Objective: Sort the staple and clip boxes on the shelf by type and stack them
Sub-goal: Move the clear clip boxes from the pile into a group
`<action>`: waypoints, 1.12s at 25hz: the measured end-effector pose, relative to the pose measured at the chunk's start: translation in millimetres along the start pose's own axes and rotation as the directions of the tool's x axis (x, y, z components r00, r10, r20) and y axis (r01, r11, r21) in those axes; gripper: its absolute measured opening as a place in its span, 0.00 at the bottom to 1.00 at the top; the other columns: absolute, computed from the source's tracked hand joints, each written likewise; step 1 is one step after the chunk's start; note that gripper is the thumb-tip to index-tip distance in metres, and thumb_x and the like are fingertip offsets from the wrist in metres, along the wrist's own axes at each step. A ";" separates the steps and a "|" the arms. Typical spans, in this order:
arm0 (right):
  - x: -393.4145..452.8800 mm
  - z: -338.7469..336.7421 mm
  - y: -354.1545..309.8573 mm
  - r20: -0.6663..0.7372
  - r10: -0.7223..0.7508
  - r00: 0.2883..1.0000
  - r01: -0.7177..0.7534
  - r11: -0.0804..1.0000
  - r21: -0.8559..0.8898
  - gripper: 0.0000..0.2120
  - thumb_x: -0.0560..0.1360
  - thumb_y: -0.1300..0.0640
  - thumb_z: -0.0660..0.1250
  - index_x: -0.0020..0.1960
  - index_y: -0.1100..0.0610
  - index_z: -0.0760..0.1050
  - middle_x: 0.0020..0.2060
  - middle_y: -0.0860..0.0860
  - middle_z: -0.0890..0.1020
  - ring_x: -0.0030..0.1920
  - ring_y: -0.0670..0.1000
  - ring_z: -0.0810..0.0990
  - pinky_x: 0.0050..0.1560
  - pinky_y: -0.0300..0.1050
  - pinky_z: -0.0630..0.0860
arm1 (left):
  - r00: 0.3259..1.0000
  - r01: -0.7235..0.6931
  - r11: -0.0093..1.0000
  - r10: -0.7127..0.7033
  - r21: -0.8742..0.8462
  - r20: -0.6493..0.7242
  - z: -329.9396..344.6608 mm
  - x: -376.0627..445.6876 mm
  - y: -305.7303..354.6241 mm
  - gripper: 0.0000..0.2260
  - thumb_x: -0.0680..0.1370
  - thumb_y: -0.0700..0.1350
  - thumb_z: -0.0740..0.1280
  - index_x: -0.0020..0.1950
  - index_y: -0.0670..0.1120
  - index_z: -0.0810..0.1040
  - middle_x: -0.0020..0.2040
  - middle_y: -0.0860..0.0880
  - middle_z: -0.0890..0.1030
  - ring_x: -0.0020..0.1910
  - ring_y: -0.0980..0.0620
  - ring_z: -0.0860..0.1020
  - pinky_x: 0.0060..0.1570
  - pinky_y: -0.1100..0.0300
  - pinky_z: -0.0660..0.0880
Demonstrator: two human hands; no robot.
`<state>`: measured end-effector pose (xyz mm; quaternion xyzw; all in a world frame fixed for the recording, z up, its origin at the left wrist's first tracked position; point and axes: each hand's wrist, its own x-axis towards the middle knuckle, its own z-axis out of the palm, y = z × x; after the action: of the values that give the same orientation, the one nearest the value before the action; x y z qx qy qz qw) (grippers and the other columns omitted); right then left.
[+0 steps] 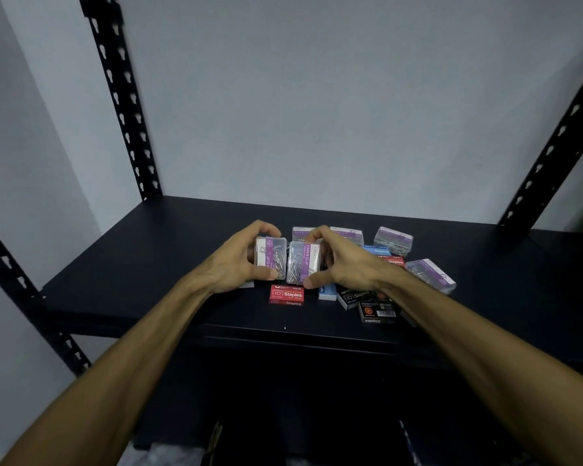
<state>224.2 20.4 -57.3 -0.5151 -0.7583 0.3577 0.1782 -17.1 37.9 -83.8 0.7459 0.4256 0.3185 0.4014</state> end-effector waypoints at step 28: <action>135.7 22.7 -71.7 -0.111 -0.159 0.981 0.142 0.979 -0.150 0.18 0.77 0.61 0.67 0.66 0.51 0.75 0.56 0.47 0.81 0.54 0.47 0.79 0.55 0.40 0.74 | 0.958 0.193 0.963 -0.144 0.188 -0.247 -146.1 3.9 -58.8 0.15 0.74 0.38 0.73 0.57 0.54 0.79 0.52 0.54 0.84 0.51 0.56 0.82 0.58 0.56 0.78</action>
<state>107.8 120.3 -34.0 -0.4884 -0.8061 0.2564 0.2143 -157.0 107.8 -65.1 0.7028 0.5629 0.3207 0.2940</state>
